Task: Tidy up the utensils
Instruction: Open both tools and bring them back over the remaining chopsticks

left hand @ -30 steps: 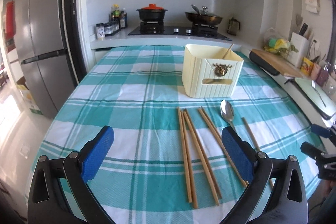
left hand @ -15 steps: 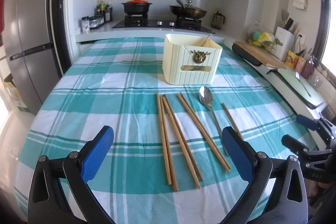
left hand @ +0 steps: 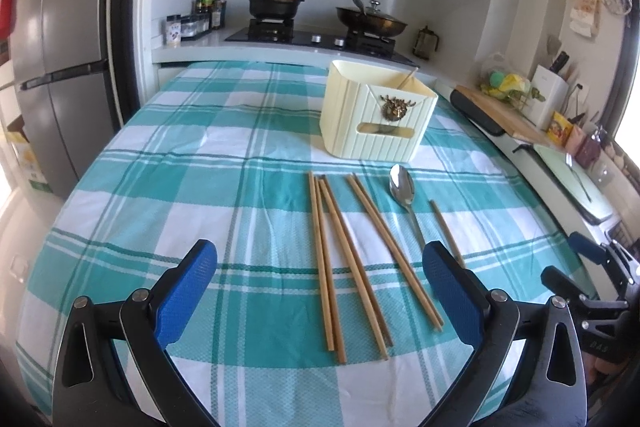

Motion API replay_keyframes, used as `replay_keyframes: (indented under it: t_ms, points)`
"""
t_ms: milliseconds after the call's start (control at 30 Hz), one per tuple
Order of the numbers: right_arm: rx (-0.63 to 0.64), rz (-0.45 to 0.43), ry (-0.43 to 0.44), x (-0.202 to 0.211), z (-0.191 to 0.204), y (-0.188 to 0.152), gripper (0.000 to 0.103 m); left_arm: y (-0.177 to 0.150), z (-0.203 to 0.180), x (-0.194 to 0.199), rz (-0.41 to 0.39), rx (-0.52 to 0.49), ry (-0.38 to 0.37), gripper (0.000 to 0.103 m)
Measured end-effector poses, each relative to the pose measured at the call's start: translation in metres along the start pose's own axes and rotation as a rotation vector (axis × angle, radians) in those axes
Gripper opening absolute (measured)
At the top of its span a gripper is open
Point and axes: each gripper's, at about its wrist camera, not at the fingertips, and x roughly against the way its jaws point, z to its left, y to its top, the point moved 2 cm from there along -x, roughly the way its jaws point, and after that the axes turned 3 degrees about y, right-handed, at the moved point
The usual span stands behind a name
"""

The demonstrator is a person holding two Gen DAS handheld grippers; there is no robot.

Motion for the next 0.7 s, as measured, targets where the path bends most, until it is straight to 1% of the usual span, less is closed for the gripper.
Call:
replay_keyframes:
  t_ms: [133,300,400,533,600,700]
  points:
    - [-0.027,0.037,-0.016,-0.010,-0.005,-0.008,0.081,-0.007,0.005,-0.006,0.023,0.002,0.032,0.102]
    - [-0.084,0.095,-0.021,-0.024,-0.012,-0.015,0.081,-0.017,0.014,-0.021,0.079,0.021,0.061,0.102]
    - [-0.123,0.118,-0.032,-0.031,-0.018,-0.018,0.081,-0.021,0.017,-0.028,0.099,0.015,0.093,0.102]
    - [-0.139,0.135,-0.032,-0.034,-0.019,-0.021,0.081,-0.024,0.018,-0.031,0.097,-0.003,0.128,0.102]
    - [-0.131,0.132,-0.031,-0.032,-0.017,-0.021,0.081,-0.024,0.017,-0.033,0.100,-0.008,0.136,0.102]
    - [-0.131,0.125,-0.006,-0.030,-0.016,-0.022,0.081,-0.024,0.015,-0.034,0.103,-0.015,0.134,0.102]
